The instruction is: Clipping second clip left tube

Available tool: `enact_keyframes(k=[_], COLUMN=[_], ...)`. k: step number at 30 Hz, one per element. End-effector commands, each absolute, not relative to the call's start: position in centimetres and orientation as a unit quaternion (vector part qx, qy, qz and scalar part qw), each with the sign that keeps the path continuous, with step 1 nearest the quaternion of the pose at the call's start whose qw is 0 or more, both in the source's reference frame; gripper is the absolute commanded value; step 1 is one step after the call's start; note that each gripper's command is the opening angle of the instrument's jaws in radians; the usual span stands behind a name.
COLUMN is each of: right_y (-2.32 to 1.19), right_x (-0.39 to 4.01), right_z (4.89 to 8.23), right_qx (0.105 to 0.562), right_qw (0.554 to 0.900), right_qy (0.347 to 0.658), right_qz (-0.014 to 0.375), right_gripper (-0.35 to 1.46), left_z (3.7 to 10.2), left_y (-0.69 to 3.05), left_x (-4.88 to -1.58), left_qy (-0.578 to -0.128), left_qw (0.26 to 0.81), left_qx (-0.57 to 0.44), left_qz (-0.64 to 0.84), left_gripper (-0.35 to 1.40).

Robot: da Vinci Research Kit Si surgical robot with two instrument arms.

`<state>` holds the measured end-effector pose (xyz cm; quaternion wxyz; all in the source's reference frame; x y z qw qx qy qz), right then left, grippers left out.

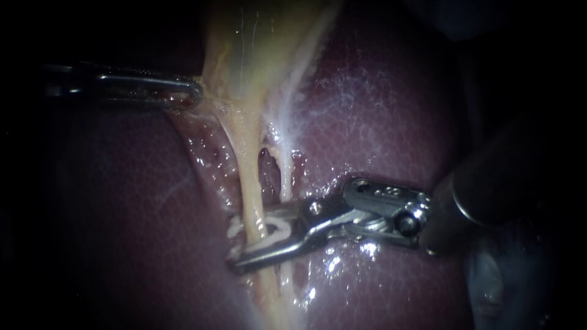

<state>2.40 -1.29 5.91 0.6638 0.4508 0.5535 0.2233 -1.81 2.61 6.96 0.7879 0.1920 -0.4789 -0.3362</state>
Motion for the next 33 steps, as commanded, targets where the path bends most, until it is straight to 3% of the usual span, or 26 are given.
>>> enact_keyframes(k=[1, 12, 24, 33], right_y=[-1.28, -1.21, -1.16, -1.14], right_x=[2.41, 2.4, 2.36, 2.37], right_z=[5.86, 5.63, 5.69, 5.72], right_qx=[0.451, 0.461, 0.495, 0.495], right_qw=[0.662, 0.646, 0.616, 0.615], right_qy=[0.555, 0.563, 0.558, 0.559], right_qz=[0.224, 0.23, 0.255, 0.255], right_gripper=[0.47, 0.36, -0.33, -0.35], left_z=[6.96, 6.96, 6.96, 6.96], left_y=[2.61, 2.61, 2.61, 2.61], left_x=[-1.81, -1.82, -1.82, -1.82], left_qy=[-0.479, -0.479, -0.479, -0.479], left_qw=[0.788, 0.788, 0.788, 0.788], left_qx=[0.192, 0.192, 0.192, 0.192], left_qz=[-0.336, -0.337, -0.337, -0.337], left_gripper=[-0.35, -0.35, -0.35, -0.35])
